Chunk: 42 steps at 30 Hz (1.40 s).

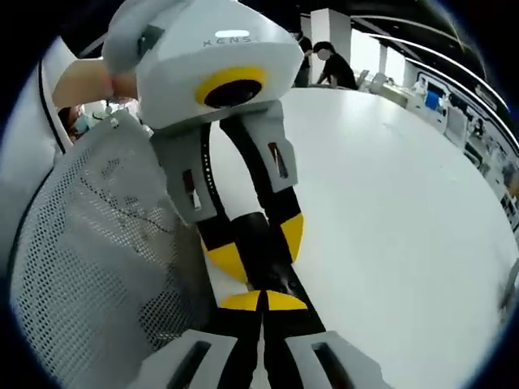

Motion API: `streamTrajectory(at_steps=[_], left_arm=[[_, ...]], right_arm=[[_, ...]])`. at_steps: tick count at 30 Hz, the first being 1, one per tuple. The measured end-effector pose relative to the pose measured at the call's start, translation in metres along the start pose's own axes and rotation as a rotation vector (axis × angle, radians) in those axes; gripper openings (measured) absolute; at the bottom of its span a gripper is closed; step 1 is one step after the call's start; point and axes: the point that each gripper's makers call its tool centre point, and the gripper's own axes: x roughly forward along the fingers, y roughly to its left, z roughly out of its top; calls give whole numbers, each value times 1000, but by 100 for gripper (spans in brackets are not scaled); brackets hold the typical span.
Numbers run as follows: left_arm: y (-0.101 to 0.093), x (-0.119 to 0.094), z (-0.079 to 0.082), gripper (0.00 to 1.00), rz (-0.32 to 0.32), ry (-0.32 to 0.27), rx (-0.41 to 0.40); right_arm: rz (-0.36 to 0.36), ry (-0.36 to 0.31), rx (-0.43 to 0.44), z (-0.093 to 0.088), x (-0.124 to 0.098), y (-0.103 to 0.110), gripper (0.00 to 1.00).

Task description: Press the specified remote control buttons in sequence, fully releasing each button before pressing the next.

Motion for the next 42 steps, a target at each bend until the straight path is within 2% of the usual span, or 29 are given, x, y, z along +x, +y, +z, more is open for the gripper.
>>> streamTrajectory(at_steps=[6, 10, 12, 22, 28, 31, 32, 33, 42], left_arm=[[0, 0, 0, 25, -7, 9, 7], [0, 0, 0, 25, -10, 13, 19], [-1, 0, 0, 25, -11, 12, 22], [0, -1, 0, 25, -27, 8, 6], [0, -1, 0, 25, -30, 6, 9], [-1, -1, 0, 25, -33, 3, 7], [0, -1, 0, 24, -33, 2, 6], [0, -1, 1, 24, -33, 0, 11], [0, -1, 0, 24, -32, -13, 5]], right_arm=[[-31, 62, -29, -1, 2, 1, 0], [-25, 98, -66, -2, 3, 1, 0], [-21, 103, -49, -2, 3, 0, 0], [-29, 29, 0, -1, -1, -1, 0], [-87, 30, -22, 4, -4, -14, 0], [-66, 30, -14, 6, 1, -15, 0], [-47, 61, -17, 2, 4, -11, 0], [-51, 51, -52, 6, 4, -13, 0], [-76, 91, -90, 3, 4, -14, 0]])
